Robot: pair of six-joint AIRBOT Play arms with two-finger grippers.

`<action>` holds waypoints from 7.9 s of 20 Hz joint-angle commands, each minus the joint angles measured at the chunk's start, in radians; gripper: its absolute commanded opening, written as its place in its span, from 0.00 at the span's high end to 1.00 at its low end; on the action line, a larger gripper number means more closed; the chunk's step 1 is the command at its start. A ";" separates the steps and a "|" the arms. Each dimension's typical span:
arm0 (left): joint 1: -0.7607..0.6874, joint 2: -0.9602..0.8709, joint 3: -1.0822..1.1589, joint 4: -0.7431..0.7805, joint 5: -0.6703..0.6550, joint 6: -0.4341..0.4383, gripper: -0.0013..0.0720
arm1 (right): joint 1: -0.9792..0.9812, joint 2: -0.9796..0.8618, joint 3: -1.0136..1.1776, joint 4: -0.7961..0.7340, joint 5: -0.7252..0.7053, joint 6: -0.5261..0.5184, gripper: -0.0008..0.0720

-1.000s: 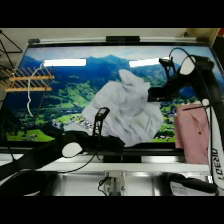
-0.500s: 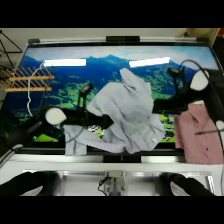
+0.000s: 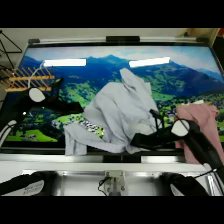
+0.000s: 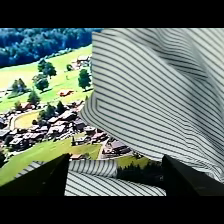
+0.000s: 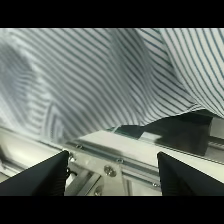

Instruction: Fold the shirts.

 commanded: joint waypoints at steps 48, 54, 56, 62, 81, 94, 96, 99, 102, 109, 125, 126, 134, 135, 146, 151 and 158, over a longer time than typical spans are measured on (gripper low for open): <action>-0.652 0.235 -0.313 -0.252 0.266 -0.162 0.91 | -0.034 -0.195 0.700 -0.532 -0.755 -0.012 0.90; -0.654 0.229 -0.286 -0.252 0.249 -0.211 0.19 | -0.034 -0.195 0.699 -0.639 -0.172 -0.079 0.90; -0.566 0.229 -0.233 -0.251 0.139 -0.088 0.17 | -0.034 -0.195 0.675 -0.692 0.023 -0.085 0.90; -0.214 0.225 -0.055 -0.240 -0.003 0.084 0.17 | -0.034 -0.083 0.352 -0.700 0.061 -0.017 0.90; -0.122 -0.657 0.682 -0.196 -0.173 0.297 0.17 | -0.034 -0.058 0.244 -0.552 -0.145 0.071 0.90; -0.138 -0.640 0.811 -0.222 -0.101 0.264 0.91 | -0.035 -0.058 0.267 -0.582 -0.650 0.156 0.90; -0.106 -0.607 0.938 -0.222 -0.037 0.229 0.91 | -0.041 -0.061 0.274 -0.581 -1.070 0.177 0.90; -0.059 -0.519 1.112 -0.240 0.168 0.127 0.91 | -0.113 -0.113 0.369 -0.421 -1.480 0.280 0.90; -0.019 -0.305 1.044 -0.281 0.395 0.134 0.91 | -0.153 -0.145 0.579 -0.365 -1.469 0.291 0.90; -0.048 0.120 0.677 0.225 -0.078 -0.056 0.91 | -0.146 -0.060 0.789 -0.460 -0.478 0.080 0.90; -0.249 0.238 0.024 0.194 0.002 -0.120 0.05 | -0.145 -0.072 0.236 -0.395 0.019 -0.062 0.90; -0.201 0.199 0.094 0.203 -0.008 -0.091 0.05 | -0.145 -0.072 0.236 -0.394 0.012 -0.062 0.90; -0.089 -0.351 0.478 0.173 -0.187 -0.031 0.05 | -0.145 -0.072 0.237 -0.357 -0.031 -0.061 0.90; -0.094 -0.400 0.514 0.143 -0.190 -0.026 0.05 | -0.145 -0.072 0.237 -0.358 -0.032 -0.061 0.90; -0.121 -0.548 0.589 0.043 -0.253 -0.016 0.72 | -0.145 -0.072 0.236 -0.358 -0.084 -0.061 0.90; -0.115 -0.518 0.595 0.033 -0.238 0.045 0.91 | -0.146 -0.072 0.237 -0.371 -0.095 -0.071 0.90; -0.087 -0.430 1.002 0.021 -0.115 0.069 0.91 | -0.148 -0.072 0.330 -0.481 -0.787 -0.015 0.90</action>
